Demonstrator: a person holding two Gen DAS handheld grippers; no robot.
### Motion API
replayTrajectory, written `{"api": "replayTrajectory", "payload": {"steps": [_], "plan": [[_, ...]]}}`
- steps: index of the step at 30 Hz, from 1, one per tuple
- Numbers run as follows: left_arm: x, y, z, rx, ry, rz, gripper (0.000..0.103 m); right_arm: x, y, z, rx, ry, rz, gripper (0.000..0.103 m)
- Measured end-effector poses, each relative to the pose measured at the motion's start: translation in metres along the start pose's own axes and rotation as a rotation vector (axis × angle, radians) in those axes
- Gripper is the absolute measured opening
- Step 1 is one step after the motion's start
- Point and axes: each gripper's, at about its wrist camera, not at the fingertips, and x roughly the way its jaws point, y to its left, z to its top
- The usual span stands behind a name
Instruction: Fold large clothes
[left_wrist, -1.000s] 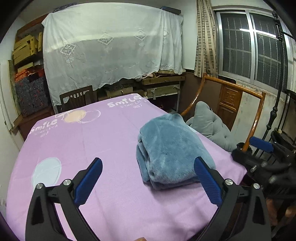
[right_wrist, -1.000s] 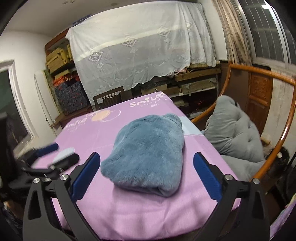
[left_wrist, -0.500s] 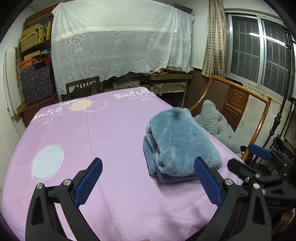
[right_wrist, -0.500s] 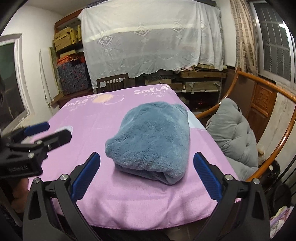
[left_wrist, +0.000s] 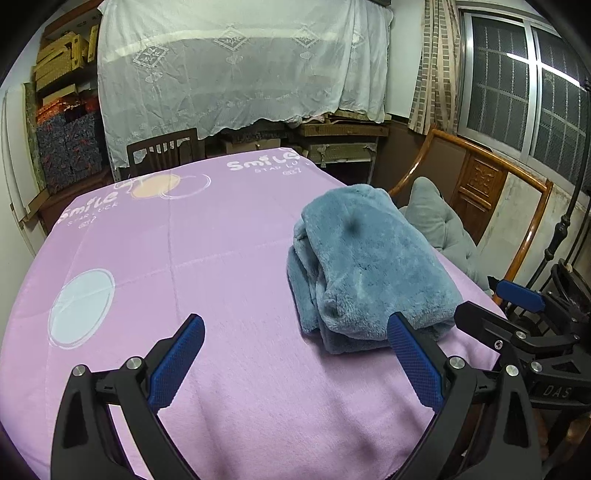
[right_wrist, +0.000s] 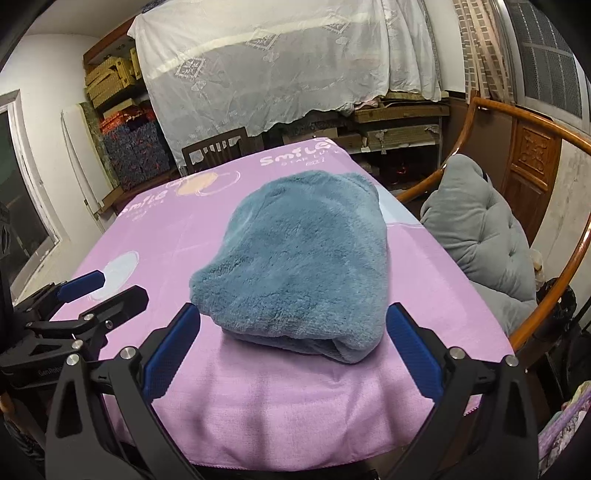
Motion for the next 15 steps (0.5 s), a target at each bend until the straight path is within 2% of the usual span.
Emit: {"api": "replayTrajectory", "payload": {"steps": [15], "plan": [[-0.002, -0.011, -0.01, 0.032, -0.018, 0.028, 0.099, -0.007, -0.001, -0.005, 0.004, -0.017, -0.011, 0.098]]}}
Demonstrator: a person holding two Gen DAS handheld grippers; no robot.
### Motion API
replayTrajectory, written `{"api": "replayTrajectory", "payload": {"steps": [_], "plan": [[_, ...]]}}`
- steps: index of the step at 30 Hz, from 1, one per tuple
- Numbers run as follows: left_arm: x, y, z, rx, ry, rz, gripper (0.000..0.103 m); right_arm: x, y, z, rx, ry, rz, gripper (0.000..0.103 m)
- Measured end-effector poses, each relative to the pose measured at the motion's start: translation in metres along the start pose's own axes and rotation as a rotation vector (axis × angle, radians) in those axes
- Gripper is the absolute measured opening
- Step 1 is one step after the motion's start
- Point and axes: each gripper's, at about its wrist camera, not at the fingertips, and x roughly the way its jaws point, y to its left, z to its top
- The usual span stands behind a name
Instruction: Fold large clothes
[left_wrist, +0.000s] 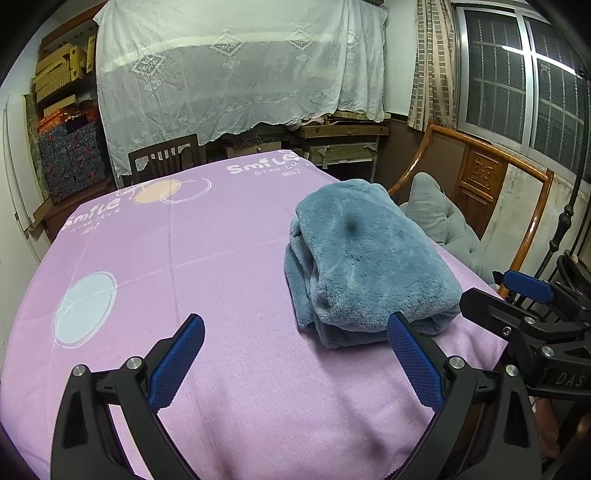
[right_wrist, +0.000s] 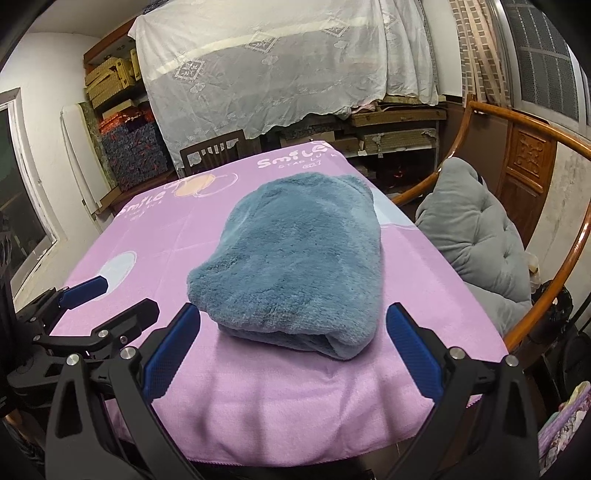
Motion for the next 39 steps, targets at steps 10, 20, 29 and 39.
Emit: {"api": "replayTrajectory", "payload": {"steps": [10, 20, 29, 39], "plan": [[0.0, -0.006, -0.001, 0.014, -0.002, 0.005, 0.099, -0.002, -0.005, 0.001, 0.009, -0.005, 0.0, 0.098], [0.002, -0.007, -0.005, 0.012, 0.012, 0.013, 0.099, -0.002, -0.003, 0.0, 0.002, -0.002, 0.0, 0.098], [0.011, -0.006, -0.008, 0.015, 0.027, 0.031, 0.099, 0.001, 0.001, 0.0, -0.006, 0.007, -0.004, 0.099], [0.023, -0.007, -0.008, 0.025, 0.046, 0.034, 0.099, 0.014, -0.002, -0.002, 0.001, 0.028, -0.006, 0.098]]}}
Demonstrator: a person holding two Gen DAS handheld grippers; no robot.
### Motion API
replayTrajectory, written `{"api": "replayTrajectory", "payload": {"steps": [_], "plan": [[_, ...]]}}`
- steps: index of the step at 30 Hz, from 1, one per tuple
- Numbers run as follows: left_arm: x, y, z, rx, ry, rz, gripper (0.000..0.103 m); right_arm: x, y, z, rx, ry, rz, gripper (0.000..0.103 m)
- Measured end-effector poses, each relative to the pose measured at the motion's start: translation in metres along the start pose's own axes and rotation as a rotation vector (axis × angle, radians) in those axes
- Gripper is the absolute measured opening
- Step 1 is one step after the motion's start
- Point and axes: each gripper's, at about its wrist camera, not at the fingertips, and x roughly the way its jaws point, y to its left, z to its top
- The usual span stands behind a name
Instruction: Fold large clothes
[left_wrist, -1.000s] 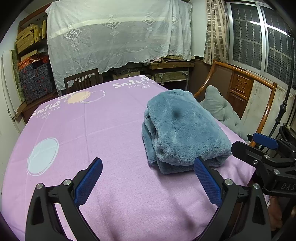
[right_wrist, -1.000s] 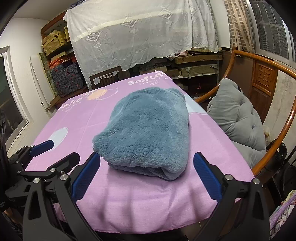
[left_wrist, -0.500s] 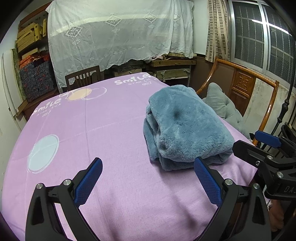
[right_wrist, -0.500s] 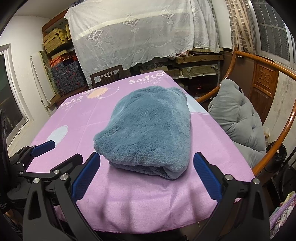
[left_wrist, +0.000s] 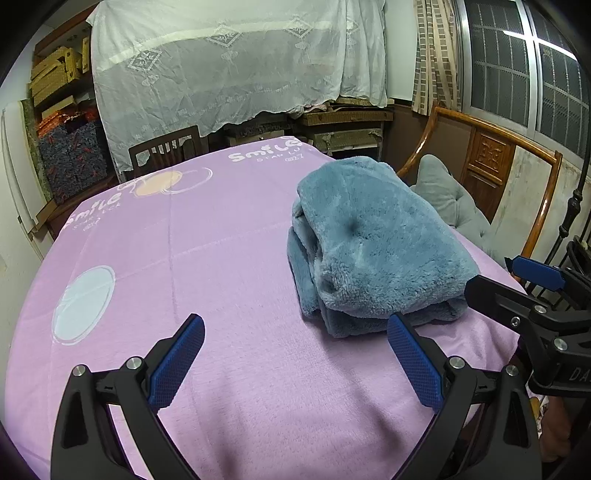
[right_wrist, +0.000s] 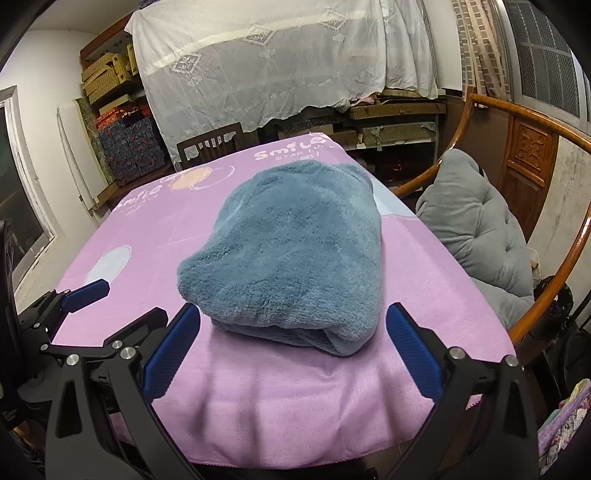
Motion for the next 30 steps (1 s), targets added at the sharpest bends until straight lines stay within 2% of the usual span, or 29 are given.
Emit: {"api": "replayTrajectory", "payload": {"steps": [30], "plan": [[0.012, -0.001, -0.003, 0.011, 0.023, 0.003, 0.099, 0.014, -0.007, 0.0, 0.01, 0.021, -0.005, 0.098]]}}
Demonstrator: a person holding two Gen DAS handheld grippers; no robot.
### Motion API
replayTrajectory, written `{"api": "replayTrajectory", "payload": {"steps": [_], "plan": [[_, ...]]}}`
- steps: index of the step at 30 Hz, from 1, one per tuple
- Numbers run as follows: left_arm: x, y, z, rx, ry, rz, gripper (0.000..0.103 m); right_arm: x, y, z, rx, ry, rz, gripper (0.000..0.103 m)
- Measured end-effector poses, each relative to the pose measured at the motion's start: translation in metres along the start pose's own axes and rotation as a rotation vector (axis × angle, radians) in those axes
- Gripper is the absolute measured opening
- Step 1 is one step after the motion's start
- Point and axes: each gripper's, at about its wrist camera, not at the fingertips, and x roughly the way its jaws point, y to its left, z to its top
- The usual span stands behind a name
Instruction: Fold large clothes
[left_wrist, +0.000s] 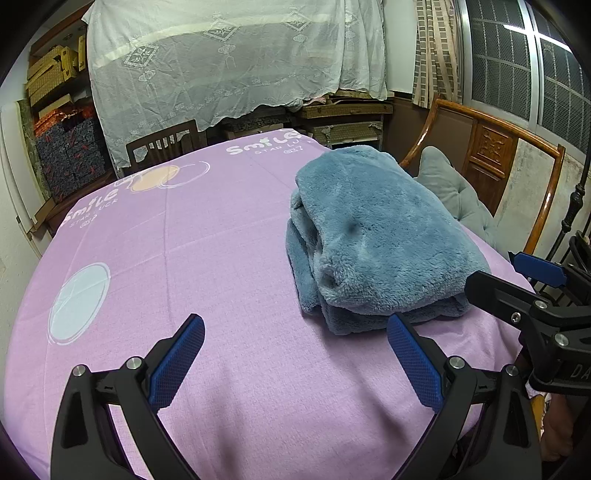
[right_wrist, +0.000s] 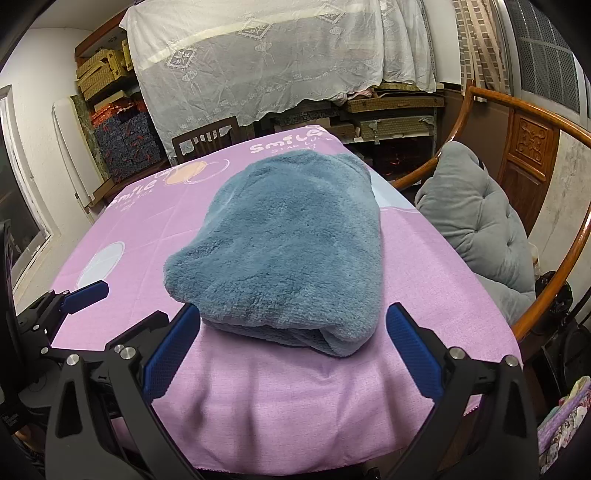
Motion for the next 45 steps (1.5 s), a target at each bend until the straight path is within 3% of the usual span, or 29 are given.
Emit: {"api": "replayTrajectory", "payload": {"steps": [45], "plan": [[0.0005, 0.0, 0.0009, -0.001, 0.005, 0.0, 0.099, 0.0043, -0.0099, -0.0006, 0.001, 0.001, -0.003, 0.098]]}}
